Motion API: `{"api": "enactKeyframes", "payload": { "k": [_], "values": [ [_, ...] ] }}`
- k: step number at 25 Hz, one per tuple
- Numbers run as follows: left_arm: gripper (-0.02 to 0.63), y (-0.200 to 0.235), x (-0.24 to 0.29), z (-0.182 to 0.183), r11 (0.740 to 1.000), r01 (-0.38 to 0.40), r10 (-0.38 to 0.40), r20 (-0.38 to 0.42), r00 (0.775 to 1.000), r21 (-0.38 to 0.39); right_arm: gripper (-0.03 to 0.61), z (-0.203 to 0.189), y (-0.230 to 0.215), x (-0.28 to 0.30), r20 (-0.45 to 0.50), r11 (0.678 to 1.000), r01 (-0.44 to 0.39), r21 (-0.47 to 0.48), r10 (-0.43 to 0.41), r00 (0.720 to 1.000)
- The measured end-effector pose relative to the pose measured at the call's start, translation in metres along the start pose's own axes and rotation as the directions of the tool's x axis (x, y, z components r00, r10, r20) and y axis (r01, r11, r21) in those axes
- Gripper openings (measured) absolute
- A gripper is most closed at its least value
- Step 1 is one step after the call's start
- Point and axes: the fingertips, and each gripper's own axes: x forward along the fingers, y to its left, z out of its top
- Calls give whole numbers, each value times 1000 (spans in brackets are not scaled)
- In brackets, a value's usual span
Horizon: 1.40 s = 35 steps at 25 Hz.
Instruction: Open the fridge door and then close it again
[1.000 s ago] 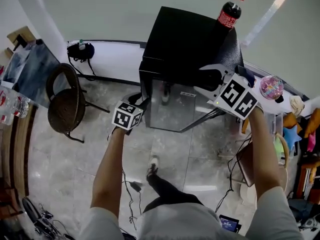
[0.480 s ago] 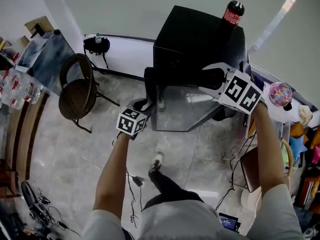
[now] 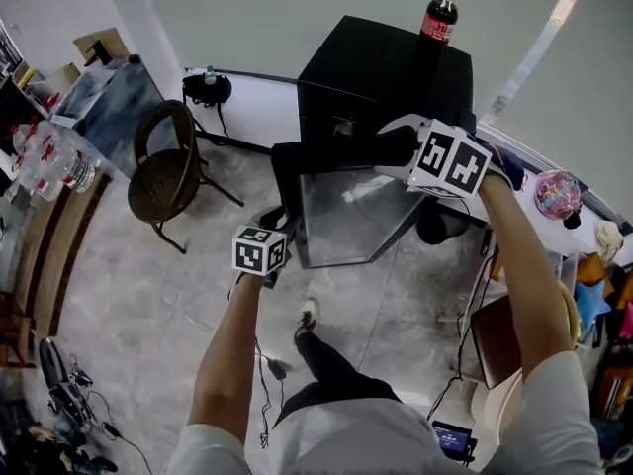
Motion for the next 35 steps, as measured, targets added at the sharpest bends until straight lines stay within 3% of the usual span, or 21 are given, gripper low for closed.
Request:
{"api": "enactKeyframes", "payload": {
  "k": [16,26,35],
  "values": [
    [126,-49,-36,-32,988,-116,119,24,993,-104,206,-3,35,-19,60,995,-63,-82,68,996],
    [127,-80,-56,-49,957,-225,232,20,972,-182,204,-4,54,-31,91,972,-142,-185,161,983],
    [127,-127,-76,-72,930,-258,276,32,961,-262,210,-10,84,-50,120,944,-188,-272,227,966]
  ]
}}
